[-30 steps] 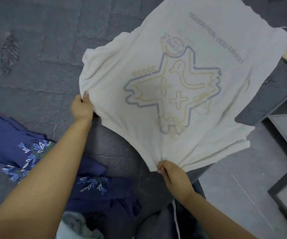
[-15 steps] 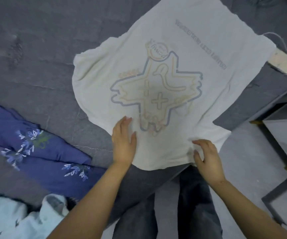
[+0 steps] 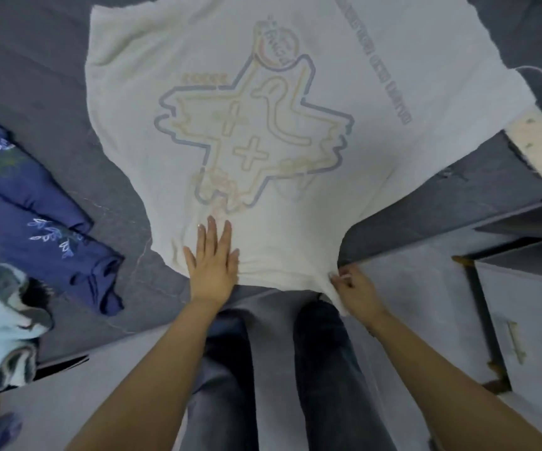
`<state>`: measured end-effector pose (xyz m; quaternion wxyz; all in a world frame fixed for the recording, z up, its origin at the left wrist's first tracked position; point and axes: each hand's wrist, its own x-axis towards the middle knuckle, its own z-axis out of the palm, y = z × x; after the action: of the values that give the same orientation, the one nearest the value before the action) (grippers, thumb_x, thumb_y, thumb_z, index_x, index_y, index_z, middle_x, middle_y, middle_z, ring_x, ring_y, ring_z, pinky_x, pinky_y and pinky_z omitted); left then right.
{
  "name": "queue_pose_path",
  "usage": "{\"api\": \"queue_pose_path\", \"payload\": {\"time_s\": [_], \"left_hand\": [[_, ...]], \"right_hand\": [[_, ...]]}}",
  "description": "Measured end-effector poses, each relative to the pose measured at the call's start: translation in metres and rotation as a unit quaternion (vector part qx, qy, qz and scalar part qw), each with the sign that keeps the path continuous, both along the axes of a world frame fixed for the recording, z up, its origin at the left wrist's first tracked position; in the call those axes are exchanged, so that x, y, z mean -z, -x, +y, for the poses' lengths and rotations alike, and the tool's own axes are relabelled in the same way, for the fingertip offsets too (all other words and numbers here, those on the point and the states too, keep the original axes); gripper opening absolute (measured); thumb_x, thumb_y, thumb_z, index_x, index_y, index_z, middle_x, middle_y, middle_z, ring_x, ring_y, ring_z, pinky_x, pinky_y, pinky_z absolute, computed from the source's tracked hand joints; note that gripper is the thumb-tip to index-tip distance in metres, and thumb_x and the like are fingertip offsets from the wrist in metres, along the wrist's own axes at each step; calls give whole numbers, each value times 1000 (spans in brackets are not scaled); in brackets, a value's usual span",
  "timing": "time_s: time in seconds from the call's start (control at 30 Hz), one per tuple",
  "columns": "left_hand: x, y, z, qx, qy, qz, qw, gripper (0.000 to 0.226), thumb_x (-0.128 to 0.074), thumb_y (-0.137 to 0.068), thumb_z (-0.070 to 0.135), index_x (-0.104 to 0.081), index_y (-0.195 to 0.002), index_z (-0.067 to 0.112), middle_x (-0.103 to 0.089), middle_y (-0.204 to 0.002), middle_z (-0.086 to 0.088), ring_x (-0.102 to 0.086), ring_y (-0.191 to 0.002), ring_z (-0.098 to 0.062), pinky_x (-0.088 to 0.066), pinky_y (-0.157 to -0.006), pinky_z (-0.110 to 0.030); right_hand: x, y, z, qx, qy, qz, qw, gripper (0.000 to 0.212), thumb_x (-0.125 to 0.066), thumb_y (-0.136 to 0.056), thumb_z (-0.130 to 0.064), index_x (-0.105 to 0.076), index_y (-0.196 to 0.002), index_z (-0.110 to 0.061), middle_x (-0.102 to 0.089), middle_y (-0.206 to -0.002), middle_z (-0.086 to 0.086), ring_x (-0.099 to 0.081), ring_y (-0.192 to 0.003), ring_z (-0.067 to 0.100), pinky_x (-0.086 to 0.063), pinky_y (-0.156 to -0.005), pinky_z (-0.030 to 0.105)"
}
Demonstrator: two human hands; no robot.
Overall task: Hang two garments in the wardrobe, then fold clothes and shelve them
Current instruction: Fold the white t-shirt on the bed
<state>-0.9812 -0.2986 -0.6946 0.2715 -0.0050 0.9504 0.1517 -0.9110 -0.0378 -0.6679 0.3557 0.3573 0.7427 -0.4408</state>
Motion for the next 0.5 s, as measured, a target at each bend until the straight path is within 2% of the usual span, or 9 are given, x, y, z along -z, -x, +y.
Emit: {"api": "queue_pose_path", "payload": {"time_s": [0.07,0.1,0.13,0.2,0.27,0.3,0.33,0.4,0.5], "left_hand": [[-7,-9,13,-113,-37,17,993,63,-45,-101,33,-12,-155,27,5,-163,-1,3,-150,-19,1,-118,-48],[-11,-14,20,-204,-52,41,977,67,-55,-98,31,-19,-154,23,-1,-163,-6,-4,-149,-22,-6,-119,-45],[-15,-19,28,-317,-62,66,944,72,-64,-92,28,-25,-152,18,-10,-161,-12,-13,-146,-27,-15,-117,-43],[-20,-26,38,-552,-95,84,824,76,-76,-83,22,-35,-145,8,-31,-149,-19,-32,-135,-35,-31,-111,-45],[-24,-27,46,-693,-210,53,688,71,-78,-81,19,-39,-138,3,-49,-129,-14,-49,-119,-31,-42,-106,-42],[-25,-29,49,-721,-272,25,637,68,-78,-82,19,-39,-137,6,-52,-117,-6,-53,-110,-25,-44,-106,-39],[-26,-30,51,-728,-311,-2,611,65,-77,-83,20,-38,-135,11,-49,-108,0,-53,-104,-19,-44,-106,-37],[-25,-33,55,-717,-358,-40,596,64,-75,-84,22,-35,-133,17,-47,-102,4,-53,-99,-14,-44,-106,-36],[-28,-40,58,-700,-429,-95,562,64,-76,-83,15,-38,-134,11,-61,-120,-1,-64,-104,-17,-53,-95,-34]], "right_hand": [[-1,-10,4,1,24,-18,1000,24,-52,-100,-22,-56,-101,2,-59,-96,14,-53,-88,21,-38,-68,26],[-1,-13,7,-14,25,-18,999,24,-53,-100,-21,-55,-98,3,-59,-95,15,-54,-88,23,-42,-73,29],[0,-13,11,-25,18,-12,999,23,-54,-99,-19,-56,-100,4,-60,-97,17,-56,-90,25,-45,-80,34],[-2,-9,16,-3,-5,33,999,20,-59,-95,-14,-59,-109,0,-62,-101,13,-59,-95,27,-49,-86,35],[-4,4,20,43,-3,90,995,22,-64,-92,-15,-60,-112,-8,-62,-100,6,-60,-93,20,-49,-79,23],[-4,12,21,54,12,101,993,24,-66,-91,-19,-58,-112,-12,-61,-99,3,-58,-90,14,-47,-75,16],[-3,20,22,56,32,101,993,27,-68,-90,-23,-57,-113,-14,-60,-98,0,-57,-87,10,-45,-70,11],[1,35,20,46,70,72,994,33,-72,-87,-29,-55,-112,-15,-59,-96,-2,-56,-84,6,-45,-65,11],[4,45,12,53,124,30,990,40,-76,-83,-28,-54,-112,-12,-63,-102,-3,-60,-89,5,-49,-68,13]]}}
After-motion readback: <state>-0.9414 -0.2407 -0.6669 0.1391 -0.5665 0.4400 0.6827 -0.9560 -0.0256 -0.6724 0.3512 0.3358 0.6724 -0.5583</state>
